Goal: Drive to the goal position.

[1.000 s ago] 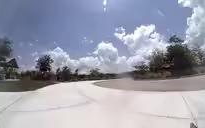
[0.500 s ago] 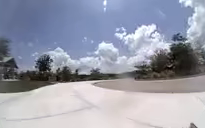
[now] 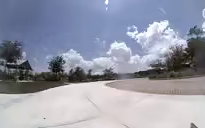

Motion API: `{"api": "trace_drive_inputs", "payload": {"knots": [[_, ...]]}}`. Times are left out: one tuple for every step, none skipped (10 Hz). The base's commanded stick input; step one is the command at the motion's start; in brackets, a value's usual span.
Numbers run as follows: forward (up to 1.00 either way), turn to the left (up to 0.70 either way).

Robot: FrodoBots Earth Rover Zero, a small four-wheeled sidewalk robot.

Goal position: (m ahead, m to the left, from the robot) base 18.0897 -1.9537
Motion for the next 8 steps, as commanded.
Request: {"api": "trace_drive_inputs", "payload": {"knots": [[0.85,-0.01],[0.85,-0.01],[0.85,-0.01],[0.85,-0.01],[0.85,-0.01],[0.85,-0.01],[0.85,-0.01],[0.85,-0.01]]}}
